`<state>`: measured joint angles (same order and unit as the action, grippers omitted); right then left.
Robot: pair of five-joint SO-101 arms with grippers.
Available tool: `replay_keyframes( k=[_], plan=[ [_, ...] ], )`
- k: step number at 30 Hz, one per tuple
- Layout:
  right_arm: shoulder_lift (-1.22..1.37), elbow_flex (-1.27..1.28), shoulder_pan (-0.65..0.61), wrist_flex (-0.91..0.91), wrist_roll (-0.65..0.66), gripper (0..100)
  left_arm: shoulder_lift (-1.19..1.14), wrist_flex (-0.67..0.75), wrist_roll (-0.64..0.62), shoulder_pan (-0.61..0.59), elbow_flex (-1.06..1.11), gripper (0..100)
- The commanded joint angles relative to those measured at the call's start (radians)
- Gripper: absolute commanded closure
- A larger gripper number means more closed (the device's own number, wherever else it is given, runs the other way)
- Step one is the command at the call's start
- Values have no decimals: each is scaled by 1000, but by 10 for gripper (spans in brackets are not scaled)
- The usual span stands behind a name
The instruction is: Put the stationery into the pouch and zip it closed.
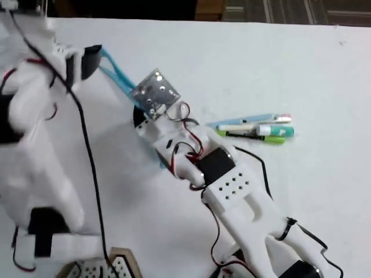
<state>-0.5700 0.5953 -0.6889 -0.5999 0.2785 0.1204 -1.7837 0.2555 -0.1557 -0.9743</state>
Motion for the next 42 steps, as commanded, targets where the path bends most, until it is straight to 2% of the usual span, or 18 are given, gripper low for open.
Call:
replay_keyframes(
  k=[1, 5, 6, 8, 12, 13, 18, 24, 28, 33, 36, 42],
  plan=[
    [-38, -32, 5, -58, 87, 980, 93, -2, 110, -54, -6, 770],
    [-61, -23, -2, -174, 400, 979, 107, -2, 190, -171, -6, 797],
    [-74, -12, -16, -188, 420, 979, 107, -2, 193, -185, -6, 795],
    [-124, 11, -19, -193, 358, 979, 105, -2, 196, -191, -6, 788],
    [-237, 51, 4, -203, 140, 981, 114, -2, 196, -185, 74, 783],
    [-259, 52, 19, -225, 130, 981, 114, -2, 196, -185, 103, 783],
    [-295, 54, 62, -352, 140, 981, 116, -3, 190, -145, 253, 785],
    [-300, 57, 50, -375, 141, 981, 147, 5, 92, 38, 344, 784],
    [-295, 58, 54, -377, 141, 981, 147, 46, 84, 114, 384, 785],
    [-295, 92, 53, -372, 141, 981, 145, 86, 94, 143, 459, 784],
    [-300, 110, 56, -357, 141, 981, 145, 86, 153, 165, 519, 785],
    [-295, 138, 58, -325, 137, 981, 71, 183, 180, 150, 677, 786]
  ],
)
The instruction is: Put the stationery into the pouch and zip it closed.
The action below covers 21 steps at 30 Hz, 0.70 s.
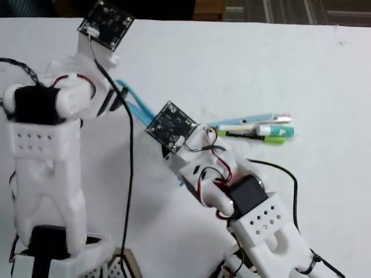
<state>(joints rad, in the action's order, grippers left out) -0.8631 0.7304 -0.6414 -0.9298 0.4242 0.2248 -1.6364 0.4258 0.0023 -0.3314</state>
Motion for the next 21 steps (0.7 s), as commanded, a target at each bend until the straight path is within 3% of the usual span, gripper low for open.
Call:
replay_keyframes(
  k=[1, 6, 11, 17, 21],
  plan=[
    [-2, 3, 10, 5, -8, 981, -53, 40, 8, -10, 34, 788],
    [-1, 6, 12, 2, -11, 981, -101, 34, 14, -8, 14, 977],
    [-8, -3, 50, 7, -11, 968, -84, -32, -2, -10, -37, 977],
    [-10, -101, 53, -79, -11, 750, -76, -153, -204, -33, -181, 978],
    [-10, -196, 50, -157, -14, 739, -84, -153, -371, -116, -155, 980]
  ],
)
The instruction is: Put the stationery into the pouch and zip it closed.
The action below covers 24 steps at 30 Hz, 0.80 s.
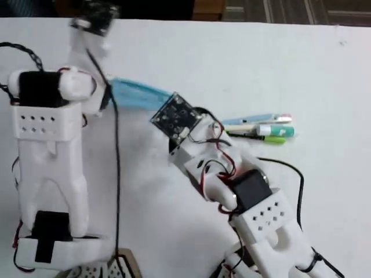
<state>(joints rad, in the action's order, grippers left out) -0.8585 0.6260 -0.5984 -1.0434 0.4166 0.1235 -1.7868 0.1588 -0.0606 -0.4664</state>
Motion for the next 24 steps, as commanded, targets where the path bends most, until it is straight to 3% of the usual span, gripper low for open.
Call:
replay_keyframes(
  k=[1, 6, 10, 16, 24],
  plan=[
    [-15, -118, 7, -70, -6, 748, 22, -3, -133, -73, -8, 980],
    [-15, -229, 16, -203, -6, 776, 27, -5, -264, -157, 17, 980],
    [-15, -341, 101, -302, -8, 775, 44, -6, -344, -186, 18, 980],
    [4, -451, 346, -338, -8, 776, 177, -6, -382, -183, 15, 980],
    [84, -445, 470, -381, -6, 776, 326, -3, -319, -188, 140, 979]
  ],
)
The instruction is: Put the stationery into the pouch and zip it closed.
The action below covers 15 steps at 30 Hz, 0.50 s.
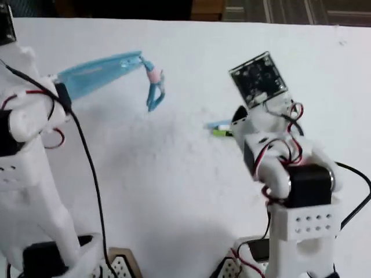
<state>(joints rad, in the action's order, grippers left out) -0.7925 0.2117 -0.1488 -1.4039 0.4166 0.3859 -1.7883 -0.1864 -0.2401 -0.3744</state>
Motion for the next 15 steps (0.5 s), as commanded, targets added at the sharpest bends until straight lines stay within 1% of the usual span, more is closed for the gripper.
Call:
replay_keyframes(
  k=[1, 5, 10, 11, 15],
  plan=[
    [28, -31, 19, -38, -5, 776, 77, 0, 43, -8, 75, 979],
    [42, -29, 25, -104, -6, 776, 90, -2, 81, -10, 167, 979],
    [53, -11, 28, -113, -8, 785, 90, -2, 87, -10, 226, 979],
    [68, 9, 28, -110, -17, 803, 90, -2, 87, -10, 221, 979],
    [205, 104, 47, -64, -129, 909, 90, 0, 87, -7, 219, 979]
  ],
)
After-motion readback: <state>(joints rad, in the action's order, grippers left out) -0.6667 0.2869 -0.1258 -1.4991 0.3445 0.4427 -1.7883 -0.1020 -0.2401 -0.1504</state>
